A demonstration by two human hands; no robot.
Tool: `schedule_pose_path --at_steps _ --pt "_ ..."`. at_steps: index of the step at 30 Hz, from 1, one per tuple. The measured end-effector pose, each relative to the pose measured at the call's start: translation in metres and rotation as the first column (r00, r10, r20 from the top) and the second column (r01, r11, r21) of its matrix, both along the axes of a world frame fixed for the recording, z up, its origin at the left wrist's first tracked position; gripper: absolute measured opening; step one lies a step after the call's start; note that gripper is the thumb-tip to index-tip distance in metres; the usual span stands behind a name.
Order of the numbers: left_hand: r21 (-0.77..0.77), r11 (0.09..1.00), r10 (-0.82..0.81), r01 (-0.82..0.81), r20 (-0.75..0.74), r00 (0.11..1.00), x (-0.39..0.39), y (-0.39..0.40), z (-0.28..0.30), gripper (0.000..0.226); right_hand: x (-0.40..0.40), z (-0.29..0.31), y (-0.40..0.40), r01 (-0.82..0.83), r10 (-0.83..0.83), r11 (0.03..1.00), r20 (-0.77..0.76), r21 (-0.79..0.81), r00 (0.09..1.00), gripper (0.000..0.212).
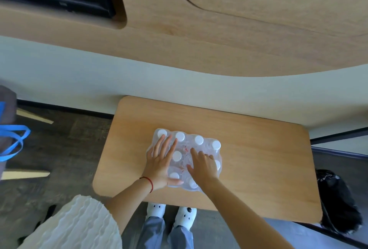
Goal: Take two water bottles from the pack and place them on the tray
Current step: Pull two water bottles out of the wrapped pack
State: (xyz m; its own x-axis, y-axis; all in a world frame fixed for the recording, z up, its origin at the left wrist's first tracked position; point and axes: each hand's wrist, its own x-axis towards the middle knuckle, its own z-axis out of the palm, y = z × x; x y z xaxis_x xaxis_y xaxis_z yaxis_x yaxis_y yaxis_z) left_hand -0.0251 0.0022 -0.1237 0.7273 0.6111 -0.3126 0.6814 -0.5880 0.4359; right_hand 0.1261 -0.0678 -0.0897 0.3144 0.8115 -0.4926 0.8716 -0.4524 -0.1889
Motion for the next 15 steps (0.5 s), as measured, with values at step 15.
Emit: schedule_pose_path --at_steps 15 --pt "0.002 0.999 0.034 -0.034 0.037 0.999 -0.001 0.000 -0.005 0.124 0.012 0.029 -0.026 0.364 -0.232 0.833 -0.334 0.416 0.914 0.024"
